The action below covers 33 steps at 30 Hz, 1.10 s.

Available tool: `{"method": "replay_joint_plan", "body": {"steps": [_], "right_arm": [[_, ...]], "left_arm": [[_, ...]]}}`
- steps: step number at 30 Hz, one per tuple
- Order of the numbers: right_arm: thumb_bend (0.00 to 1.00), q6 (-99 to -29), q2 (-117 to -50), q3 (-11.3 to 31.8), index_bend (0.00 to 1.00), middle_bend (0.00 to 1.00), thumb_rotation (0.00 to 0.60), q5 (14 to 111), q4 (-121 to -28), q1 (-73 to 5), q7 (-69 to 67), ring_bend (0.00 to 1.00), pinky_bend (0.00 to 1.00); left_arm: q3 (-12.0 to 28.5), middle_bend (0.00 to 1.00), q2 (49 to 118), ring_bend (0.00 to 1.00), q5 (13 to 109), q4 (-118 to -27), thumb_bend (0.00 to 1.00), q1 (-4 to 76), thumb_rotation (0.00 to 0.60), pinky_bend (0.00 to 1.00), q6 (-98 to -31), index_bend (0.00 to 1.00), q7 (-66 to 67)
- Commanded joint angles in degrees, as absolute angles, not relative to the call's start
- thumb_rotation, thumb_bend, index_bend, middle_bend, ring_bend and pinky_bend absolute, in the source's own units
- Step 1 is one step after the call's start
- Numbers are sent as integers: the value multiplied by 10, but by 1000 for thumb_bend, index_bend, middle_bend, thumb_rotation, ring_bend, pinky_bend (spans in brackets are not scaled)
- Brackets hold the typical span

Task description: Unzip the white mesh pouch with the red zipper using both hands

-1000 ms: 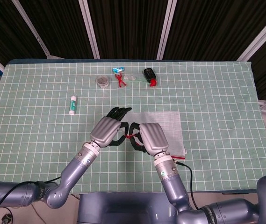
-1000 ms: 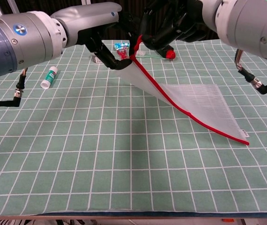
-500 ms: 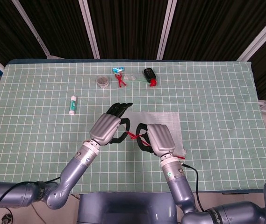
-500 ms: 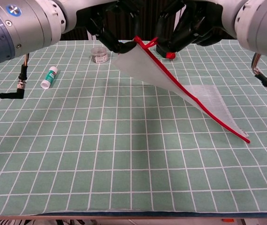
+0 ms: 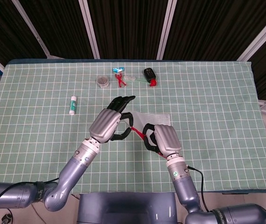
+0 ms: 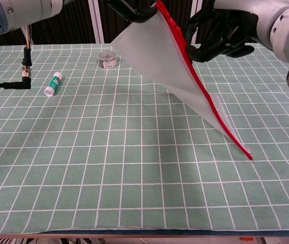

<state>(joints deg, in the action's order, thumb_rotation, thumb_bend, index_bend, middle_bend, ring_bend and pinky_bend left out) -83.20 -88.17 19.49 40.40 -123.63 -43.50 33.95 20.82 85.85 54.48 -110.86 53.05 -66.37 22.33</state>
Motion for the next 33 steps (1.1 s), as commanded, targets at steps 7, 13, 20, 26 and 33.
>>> {"method": "replay_joint_plan", "body": {"steps": [7, 13, 20, 26, 33], "right_arm": [[595, -830, -865, 185, 707, 1000, 600, 404, -1229, -417, 323, 1000, 1000], [594, -838, -851, 189, 709, 1000, 600, 394, -1217, -403, 316, 1000, 1000], [596, -842, -819, 201, 709, 1000, 600, 380, -1203, -382, 297, 1000, 1000], [596, -835, -782, 208, 709, 1000, 600, 377, -1193, -359, 271, 1000, 1000], [598, -828, -748, 215, 709, 1000, 600, 374, -1185, -340, 251, 1000, 1000]], "left_arm": [[227, 53, 857, 0, 548, -1102, 427, 530, 600, 0, -679, 615, 207], [237, 55, 843, 0, 548, -1102, 427, 527, 600, 0, -684, 618, 199], [231, 55, 811, 0, 555, -1102, 427, 510, 600, 0, -685, 618, 190], [222, 56, 779, 0, 564, -1101, 427, 488, 600, 0, -685, 618, 169], [213, 55, 752, 0, 575, -1095, 427, 467, 600, 0, -684, 618, 145]]}}
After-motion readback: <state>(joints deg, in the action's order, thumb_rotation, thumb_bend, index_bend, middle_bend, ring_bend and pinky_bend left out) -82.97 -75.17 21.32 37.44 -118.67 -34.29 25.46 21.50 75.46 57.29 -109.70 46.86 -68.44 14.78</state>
